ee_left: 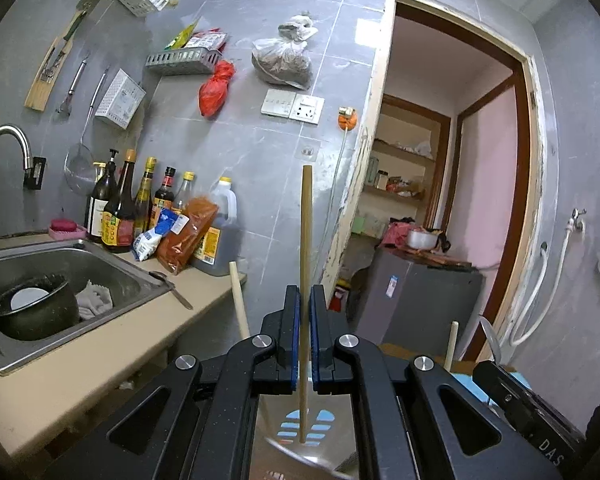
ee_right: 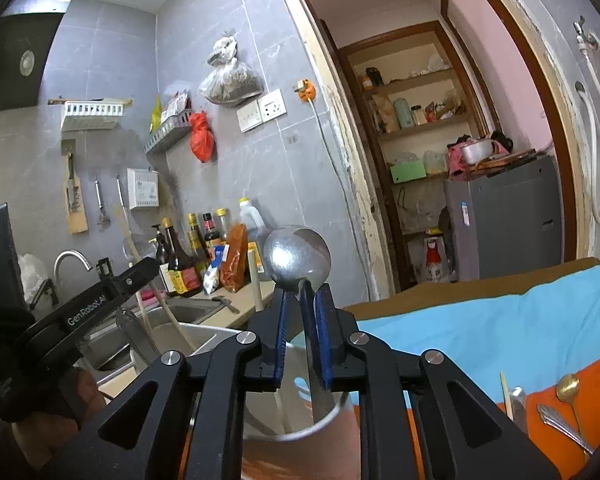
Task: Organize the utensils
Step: 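Lower the chopstick into the white basket and open the left tool while the right tool releases the spoon, then move both tools back down to the remaining utensils on the cloth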
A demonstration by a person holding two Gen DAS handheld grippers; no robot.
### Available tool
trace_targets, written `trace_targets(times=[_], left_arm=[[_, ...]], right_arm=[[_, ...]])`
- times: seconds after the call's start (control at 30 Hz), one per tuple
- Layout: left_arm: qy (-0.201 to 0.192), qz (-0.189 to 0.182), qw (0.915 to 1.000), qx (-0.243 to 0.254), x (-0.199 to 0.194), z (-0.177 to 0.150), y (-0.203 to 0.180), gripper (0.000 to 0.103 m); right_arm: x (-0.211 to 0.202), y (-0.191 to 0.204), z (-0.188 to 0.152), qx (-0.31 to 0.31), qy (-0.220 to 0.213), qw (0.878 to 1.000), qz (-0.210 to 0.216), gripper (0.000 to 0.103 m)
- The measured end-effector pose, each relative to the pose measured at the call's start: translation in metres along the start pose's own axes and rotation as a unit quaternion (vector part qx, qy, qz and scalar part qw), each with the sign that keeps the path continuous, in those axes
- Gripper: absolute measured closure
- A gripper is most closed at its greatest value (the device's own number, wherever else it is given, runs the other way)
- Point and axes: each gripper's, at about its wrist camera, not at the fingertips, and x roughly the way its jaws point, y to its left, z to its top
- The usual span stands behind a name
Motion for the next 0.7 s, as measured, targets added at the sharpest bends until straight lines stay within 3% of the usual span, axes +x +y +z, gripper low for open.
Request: trace_targets(times=[0.1, 0.3, 0.4, 0.47, 0.6, 0.7], left_arm=[[0.011, -0.001, 0.9998, 0.014, -0.001, 0.001, -0.001, 0.100], [0.044, -0.015, 0.9986, 0.026, -0.005, 0.004, -0.004, 0.100], [0.054, -0.019, 0.9978, 0.034, -0.008, 0.007, -0.008, 0.094], [0.059, -0.020, 0.9976, 0.032, -0.010, 0.010, -0.011, 0.081], [0.059, -0.010, 0.9979, 0.025, -0.018, 0.018, -0.016, 0.068], [0.054, 0.001, 0.9983, 0.022, -0.026, 0.025, -0.026, 0.043]], right_arm=[[0.000, -0.001, 0.000, 0.005, 0.007, 1.000, 0.003, 0.079], [-0.005, -0.005, 0.003, 0.016, 0.019, 1.000, 0.006, 0.077], [-0.008, -0.008, 0.008, 0.020, 0.022, 1.000, 0.007, 0.069], [-0.009, -0.010, 0.012, 0.022, 0.025, 0.999, 0.008, 0.062], [-0.019, -0.017, 0.023, 0.030, 0.024, 0.999, 0.007, 0.046], [-0.030, -0.023, 0.035, 0.026, 0.017, 0.999, -0.006, 0.028]])
